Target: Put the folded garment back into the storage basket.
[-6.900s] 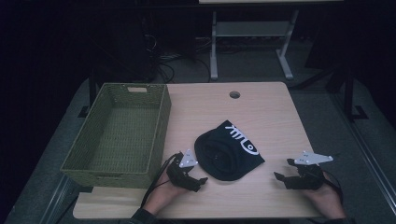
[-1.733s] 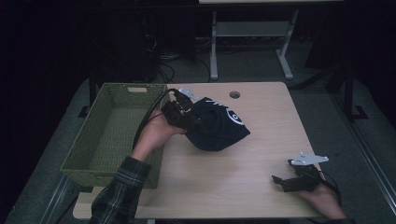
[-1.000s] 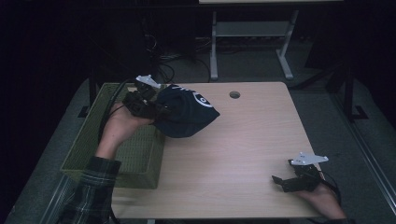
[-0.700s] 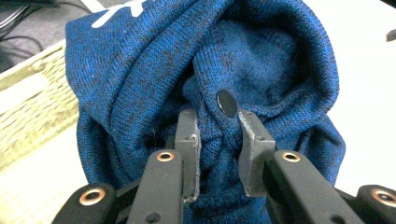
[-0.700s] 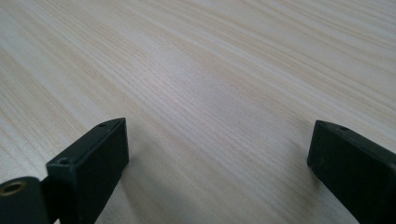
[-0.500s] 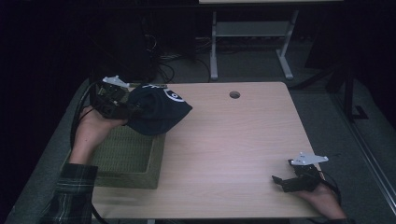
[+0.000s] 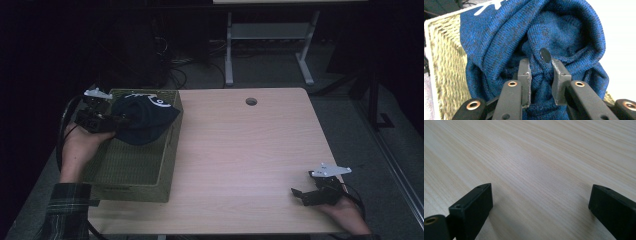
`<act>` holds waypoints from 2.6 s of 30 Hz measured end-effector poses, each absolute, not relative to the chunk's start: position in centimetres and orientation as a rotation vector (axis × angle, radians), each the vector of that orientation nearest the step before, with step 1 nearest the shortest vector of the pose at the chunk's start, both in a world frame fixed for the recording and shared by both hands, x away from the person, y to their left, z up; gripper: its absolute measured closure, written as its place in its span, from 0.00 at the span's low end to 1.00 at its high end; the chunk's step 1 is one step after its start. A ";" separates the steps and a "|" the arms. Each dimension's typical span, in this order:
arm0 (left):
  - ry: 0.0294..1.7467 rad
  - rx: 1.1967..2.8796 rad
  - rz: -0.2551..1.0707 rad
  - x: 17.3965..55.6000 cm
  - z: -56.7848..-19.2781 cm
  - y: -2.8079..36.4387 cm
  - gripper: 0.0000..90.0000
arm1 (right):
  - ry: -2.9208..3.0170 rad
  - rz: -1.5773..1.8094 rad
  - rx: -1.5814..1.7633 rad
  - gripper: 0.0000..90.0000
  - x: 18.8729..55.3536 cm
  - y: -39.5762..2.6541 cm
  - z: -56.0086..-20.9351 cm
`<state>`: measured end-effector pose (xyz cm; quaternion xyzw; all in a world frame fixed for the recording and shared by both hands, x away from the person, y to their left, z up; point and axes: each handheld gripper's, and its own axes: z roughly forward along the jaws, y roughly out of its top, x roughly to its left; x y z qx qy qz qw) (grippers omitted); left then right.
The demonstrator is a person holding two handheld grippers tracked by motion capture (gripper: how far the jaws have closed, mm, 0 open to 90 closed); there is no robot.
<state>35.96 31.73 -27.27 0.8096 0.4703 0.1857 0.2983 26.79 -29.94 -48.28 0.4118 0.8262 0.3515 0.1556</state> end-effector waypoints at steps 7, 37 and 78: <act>1.322 2.125 0.511 36.0 -28.7 33.3 0.80 | 2.367 1.006 1.179 0.06 26.8 -29.9 -48.3; 1.461 2.147 0.350 37.8 -38.3 34.3 0.78 | 2.367 1.006 1.179 0.06 26.8 -29.9 -48.3; 1.088 2.042 0.303 36.4 -33.0 22.8 0.27 | 2.369 1.007 1.186 0.05 26.8 -29.9 -48.3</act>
